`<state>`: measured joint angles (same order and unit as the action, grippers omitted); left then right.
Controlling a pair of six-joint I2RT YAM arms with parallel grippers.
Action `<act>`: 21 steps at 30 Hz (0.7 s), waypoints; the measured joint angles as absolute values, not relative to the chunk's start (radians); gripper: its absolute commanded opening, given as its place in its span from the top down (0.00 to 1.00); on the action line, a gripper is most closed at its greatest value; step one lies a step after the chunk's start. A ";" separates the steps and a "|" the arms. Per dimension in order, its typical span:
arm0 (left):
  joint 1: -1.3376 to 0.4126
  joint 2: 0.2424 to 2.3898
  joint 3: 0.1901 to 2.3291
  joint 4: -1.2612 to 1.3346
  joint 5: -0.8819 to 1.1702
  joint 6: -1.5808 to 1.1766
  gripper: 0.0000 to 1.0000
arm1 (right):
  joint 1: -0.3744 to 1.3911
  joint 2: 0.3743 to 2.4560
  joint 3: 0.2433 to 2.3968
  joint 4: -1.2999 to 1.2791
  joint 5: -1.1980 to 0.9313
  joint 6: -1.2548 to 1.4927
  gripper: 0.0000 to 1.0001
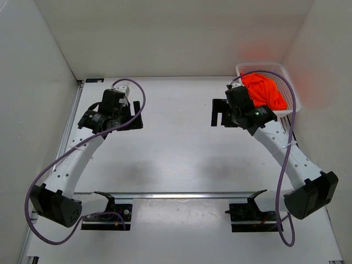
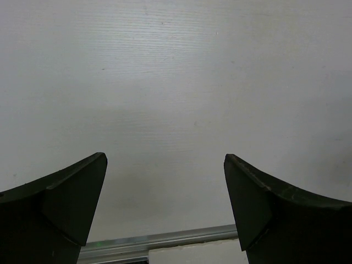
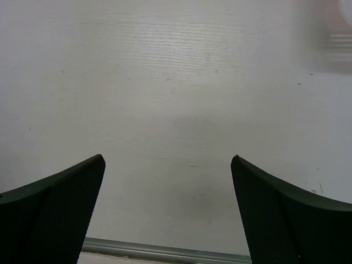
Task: Fold and stack the shorts
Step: Grab the shorts from the pile
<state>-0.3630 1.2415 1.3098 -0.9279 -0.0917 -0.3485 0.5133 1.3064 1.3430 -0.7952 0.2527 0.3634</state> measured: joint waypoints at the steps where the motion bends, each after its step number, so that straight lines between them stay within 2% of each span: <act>1: -0.359 1.235 1.303 -0.928 -0.090 -0.349 0.01 | 0.508 1.308 1.342 -0.799 0.262 0.369 0.00; 8: -0.336 1.203 1.295 -0.927 -0.078 -0.352 0.01 | 0.431 1.306 1.333 -0.815 0.324 0.392 0.00; 13: -0.331 1.214 1.294 -0.926 -0.077 -0.366 0.01 | 0.262 1.344 1.394 -0.839 0.332 0.396 0.00; 17: -0.331 1.222 1.287 -0.923 -0.073 -0.375 0.01 | 0.071 1.510 1.572 -0.840 0.284 0.416 0.08; 19: -0.331 1.224 1.283 -0.923 -0.070 -0.377 0.01 | 0.004 1.615 1.661 -0.828 0.266 0.430 0.08; 21: -0.331 1.225 1.283 -0.923 -0.071 -0.379 0.01 | -0.043 1.729 1.749 -0.828 0.260 0.440 0.02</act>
